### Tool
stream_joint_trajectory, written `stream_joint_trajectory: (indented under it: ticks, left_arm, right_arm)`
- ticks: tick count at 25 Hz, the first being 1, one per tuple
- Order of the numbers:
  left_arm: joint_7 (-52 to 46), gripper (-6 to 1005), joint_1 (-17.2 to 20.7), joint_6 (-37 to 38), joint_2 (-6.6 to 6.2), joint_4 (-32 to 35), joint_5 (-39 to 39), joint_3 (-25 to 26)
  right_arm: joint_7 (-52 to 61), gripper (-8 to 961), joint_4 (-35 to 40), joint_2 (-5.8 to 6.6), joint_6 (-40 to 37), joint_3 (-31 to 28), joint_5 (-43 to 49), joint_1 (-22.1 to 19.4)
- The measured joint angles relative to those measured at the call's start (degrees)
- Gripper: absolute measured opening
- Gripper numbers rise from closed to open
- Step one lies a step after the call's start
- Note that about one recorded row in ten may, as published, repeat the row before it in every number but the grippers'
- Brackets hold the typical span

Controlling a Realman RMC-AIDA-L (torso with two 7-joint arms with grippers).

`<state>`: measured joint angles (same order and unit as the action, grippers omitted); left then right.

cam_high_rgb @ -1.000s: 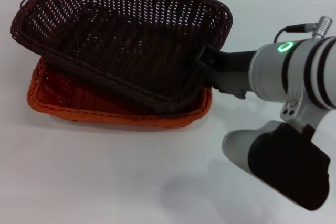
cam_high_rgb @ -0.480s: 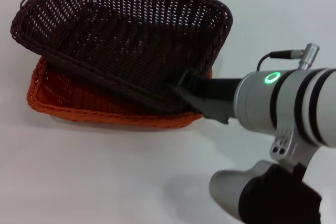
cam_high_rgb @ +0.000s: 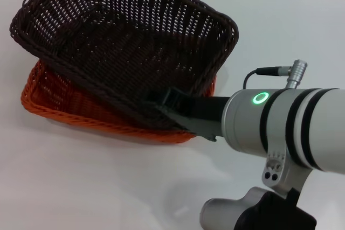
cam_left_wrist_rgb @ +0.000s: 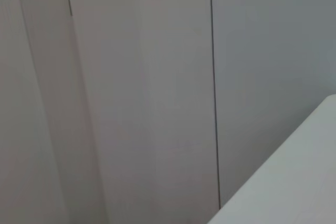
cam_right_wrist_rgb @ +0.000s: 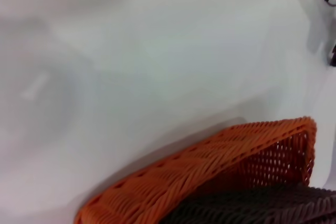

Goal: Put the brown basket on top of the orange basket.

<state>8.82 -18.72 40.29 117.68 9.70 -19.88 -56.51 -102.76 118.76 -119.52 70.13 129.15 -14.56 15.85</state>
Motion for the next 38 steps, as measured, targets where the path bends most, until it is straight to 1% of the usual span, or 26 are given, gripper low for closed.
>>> stream_joint_trajectory:
  ticks: [9,18,28,38]
  left_arm:
    - [0.01,827,0.36,0.03,-0.06,-0.12,0.04,0.0]
    - [0.02,827,0.67,0.06,-0.27,-0.2,0.03,0.05]
    - [0.09,827,1.96,0.13,-0.67,-0.06,0.02,0.02]
    - [0.09,827,2.62,0.16,-0.66,0.09,0.01,0.01]
  right_arm:
    - [0.15,688,0.07,0.11,-2.7,0.54,0.43,0.22]
    - [1.63,689,0.0,0.16,-2.82,2.06,1.95,-0.37]
    - [1.84,689,-0.08,0.03,-5.05,5.92,4.5,-0.66]
    - [2.24,689,-0.7,0.0,-6.26,7.24,2.88,-1.08]
